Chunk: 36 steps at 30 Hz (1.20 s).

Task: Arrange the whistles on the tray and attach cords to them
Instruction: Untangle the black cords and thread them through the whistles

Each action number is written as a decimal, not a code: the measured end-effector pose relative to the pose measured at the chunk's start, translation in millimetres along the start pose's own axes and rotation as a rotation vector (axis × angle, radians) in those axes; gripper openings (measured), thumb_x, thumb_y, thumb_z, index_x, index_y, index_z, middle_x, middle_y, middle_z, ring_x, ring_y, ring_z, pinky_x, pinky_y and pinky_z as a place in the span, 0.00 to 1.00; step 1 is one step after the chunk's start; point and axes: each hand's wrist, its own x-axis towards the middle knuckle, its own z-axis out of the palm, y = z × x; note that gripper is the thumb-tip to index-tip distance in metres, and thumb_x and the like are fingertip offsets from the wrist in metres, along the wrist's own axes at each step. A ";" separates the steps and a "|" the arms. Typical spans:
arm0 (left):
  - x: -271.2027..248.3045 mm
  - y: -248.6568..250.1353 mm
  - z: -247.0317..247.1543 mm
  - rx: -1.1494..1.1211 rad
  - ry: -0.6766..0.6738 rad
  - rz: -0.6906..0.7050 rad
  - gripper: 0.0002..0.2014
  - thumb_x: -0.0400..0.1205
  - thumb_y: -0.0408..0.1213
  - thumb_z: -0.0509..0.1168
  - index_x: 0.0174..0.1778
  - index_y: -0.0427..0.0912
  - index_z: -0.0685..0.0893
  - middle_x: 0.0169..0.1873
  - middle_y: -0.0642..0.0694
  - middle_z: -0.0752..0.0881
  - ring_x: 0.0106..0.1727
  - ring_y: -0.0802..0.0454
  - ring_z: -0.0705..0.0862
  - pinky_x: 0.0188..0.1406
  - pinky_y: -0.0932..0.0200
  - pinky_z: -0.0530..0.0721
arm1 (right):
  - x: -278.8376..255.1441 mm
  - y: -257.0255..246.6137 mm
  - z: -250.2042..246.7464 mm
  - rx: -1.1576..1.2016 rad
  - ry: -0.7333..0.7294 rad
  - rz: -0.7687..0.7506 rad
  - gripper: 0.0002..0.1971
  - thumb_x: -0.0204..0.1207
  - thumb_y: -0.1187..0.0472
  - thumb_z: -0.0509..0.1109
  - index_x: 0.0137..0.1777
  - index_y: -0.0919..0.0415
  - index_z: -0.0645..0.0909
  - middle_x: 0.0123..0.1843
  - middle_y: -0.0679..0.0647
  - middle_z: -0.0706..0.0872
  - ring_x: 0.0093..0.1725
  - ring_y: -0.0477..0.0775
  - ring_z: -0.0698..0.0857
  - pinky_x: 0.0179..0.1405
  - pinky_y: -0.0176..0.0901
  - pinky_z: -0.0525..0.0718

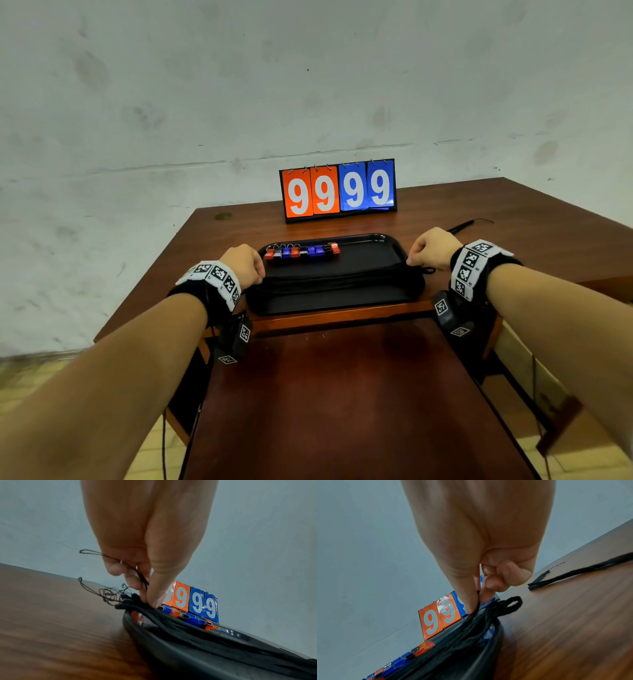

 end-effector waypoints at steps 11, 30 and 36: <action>-2.9 6.0 -0.8 0.038 0.026 -0.039 0.07 0.75 0.33 0.75 0.35 0.51 0.89 0.41 0.50 0.89 0.46 0.50 0.87 0.46 0.55 0.87 | -9.0 -0.7 -3.9 0.029 0.029 0.030 0.07 0.74 0.56 0.78 0.42 0.59 0.88 0.39 0.52 0.88 0.33 0.49 0.83 0.26 0.38 0.76; 30.8 205.8 34.9 -0.090 0.019 0.276 0.04 0.76 0.41 0.68 0.39 0.51 0.88 0.42 0.53 0.89 0.47 0.53 0.87 0.57 0.47 0.86 | -22.5 84.0 -74.7 0.267 0.138 0.156 0.12 0.76 0.64 0.70 0.59 0.56 0.78 0.36 0.56 0.87 0.27 0.53 0.82 0.22 0.41 0.77; 59.8 273.9 66.3 -0.126 -0.021 0.365 0.06 0.77 0.40 0.66 0.40 0.46 0.89 0.44 0.50 0.90 0.48 0.50 0.87 0.55 0.53 0.86 | 3.4 107.9 -89.3 0.115 0.007 0.178 0.07 0.74 0.61 0.76 0.50 0.62 0.87 0.31 0.55 0.84 0.25 0.51 0.78 0.17 0.35 0.74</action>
